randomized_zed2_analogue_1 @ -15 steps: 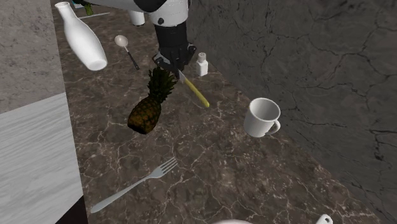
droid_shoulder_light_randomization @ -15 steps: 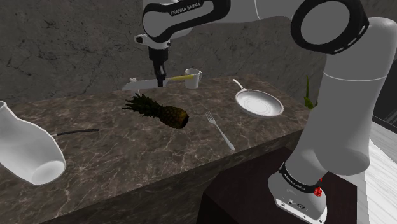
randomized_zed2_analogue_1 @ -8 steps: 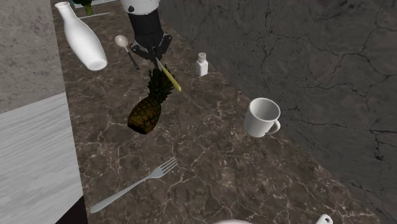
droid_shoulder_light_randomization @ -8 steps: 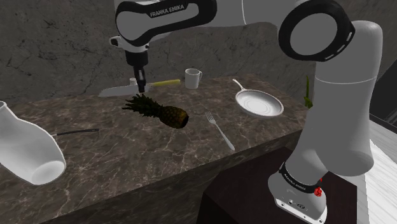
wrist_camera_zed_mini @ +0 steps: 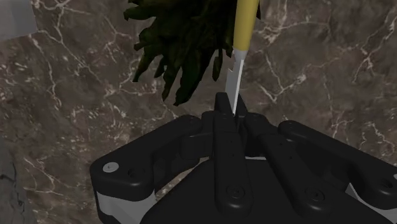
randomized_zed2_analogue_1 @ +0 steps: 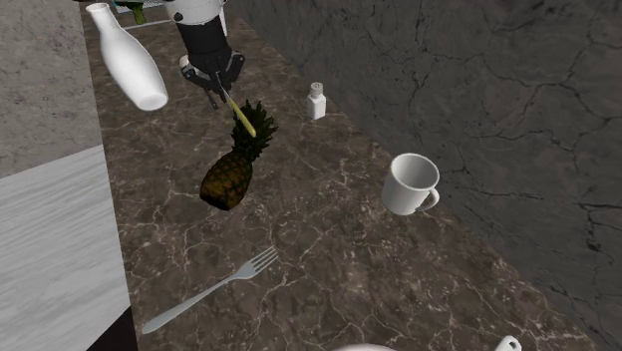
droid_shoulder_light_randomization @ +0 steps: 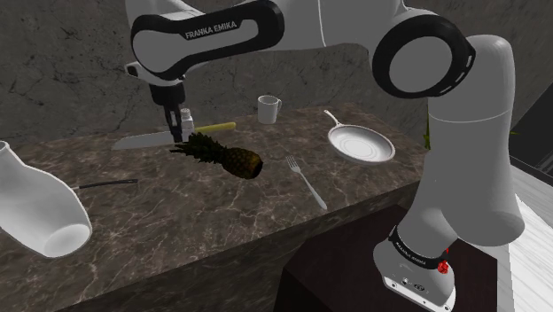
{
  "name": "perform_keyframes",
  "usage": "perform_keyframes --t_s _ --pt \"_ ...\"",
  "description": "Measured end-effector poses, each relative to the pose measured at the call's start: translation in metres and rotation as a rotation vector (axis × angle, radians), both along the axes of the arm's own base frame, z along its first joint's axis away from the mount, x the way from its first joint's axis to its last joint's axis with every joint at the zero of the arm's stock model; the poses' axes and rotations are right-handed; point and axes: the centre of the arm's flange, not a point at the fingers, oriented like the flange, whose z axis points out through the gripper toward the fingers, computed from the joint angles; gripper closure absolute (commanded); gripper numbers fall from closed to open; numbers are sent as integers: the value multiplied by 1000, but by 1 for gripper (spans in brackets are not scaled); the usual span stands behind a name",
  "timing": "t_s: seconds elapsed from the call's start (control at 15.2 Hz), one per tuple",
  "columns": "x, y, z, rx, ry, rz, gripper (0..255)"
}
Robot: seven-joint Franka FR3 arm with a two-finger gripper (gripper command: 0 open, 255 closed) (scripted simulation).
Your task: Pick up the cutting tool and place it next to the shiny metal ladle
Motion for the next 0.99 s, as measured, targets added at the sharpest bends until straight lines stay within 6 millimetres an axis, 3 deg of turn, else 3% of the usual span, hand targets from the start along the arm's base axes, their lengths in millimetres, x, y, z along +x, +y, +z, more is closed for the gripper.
perform_keyframes --t_s 0.99 --pt "-1 2 -76 3 -6 0 255"
